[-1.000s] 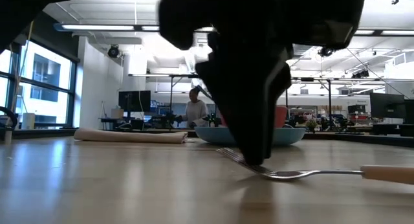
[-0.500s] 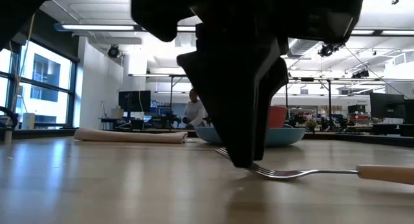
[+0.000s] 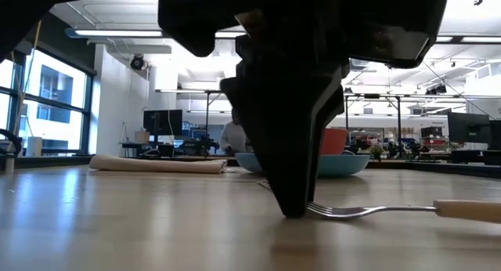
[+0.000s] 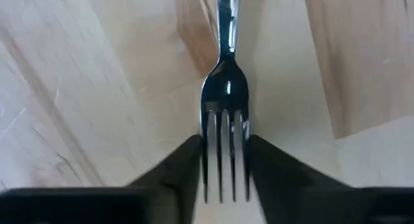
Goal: Set table place
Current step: Put the orange fork beside the blue plate
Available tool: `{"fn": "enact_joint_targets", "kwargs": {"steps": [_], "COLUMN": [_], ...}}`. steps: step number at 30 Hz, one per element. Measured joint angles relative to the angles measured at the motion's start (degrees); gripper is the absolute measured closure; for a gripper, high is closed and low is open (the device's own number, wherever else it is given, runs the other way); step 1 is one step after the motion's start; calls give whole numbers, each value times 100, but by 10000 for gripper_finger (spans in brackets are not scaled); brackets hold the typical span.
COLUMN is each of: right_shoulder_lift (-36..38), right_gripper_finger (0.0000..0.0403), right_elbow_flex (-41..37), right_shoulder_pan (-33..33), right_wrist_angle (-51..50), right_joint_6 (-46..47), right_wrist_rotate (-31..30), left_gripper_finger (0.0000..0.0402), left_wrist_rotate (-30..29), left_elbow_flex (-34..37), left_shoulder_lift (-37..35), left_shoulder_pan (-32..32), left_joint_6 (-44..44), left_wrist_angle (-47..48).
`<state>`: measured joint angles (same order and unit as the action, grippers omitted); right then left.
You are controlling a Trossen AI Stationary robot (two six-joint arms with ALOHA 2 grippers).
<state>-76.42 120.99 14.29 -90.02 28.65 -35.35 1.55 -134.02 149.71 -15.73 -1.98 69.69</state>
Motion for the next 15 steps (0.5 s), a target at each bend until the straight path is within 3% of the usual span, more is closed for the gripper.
{"fn": "enact_joint_targets", "kwargs": {"steps": [2,11,15], "right_shoulder_lift": [0,0,-1], "right_gripper_finger": [295,295,295], "right_elbow_flex": [0,0,0], "right_shoulder_pan": [0,-1,0], "right_wrist_angle": [1,7,4], "right_joint_6": [1,116,134], "right_wrist_rotate": [2,3,2], "left_gripper_finger": [341,340,340], "left_wrist_rotate": [-30,83,-202], "left_elbow_flex": [-10,-119,-89], "left_shoulder_lift": [8,24,-88], "left_shoulder_pan": [16,199,208], "left_joint_6": [-2,-269,-304], "left_wrist_angle": [7,210,351]}}
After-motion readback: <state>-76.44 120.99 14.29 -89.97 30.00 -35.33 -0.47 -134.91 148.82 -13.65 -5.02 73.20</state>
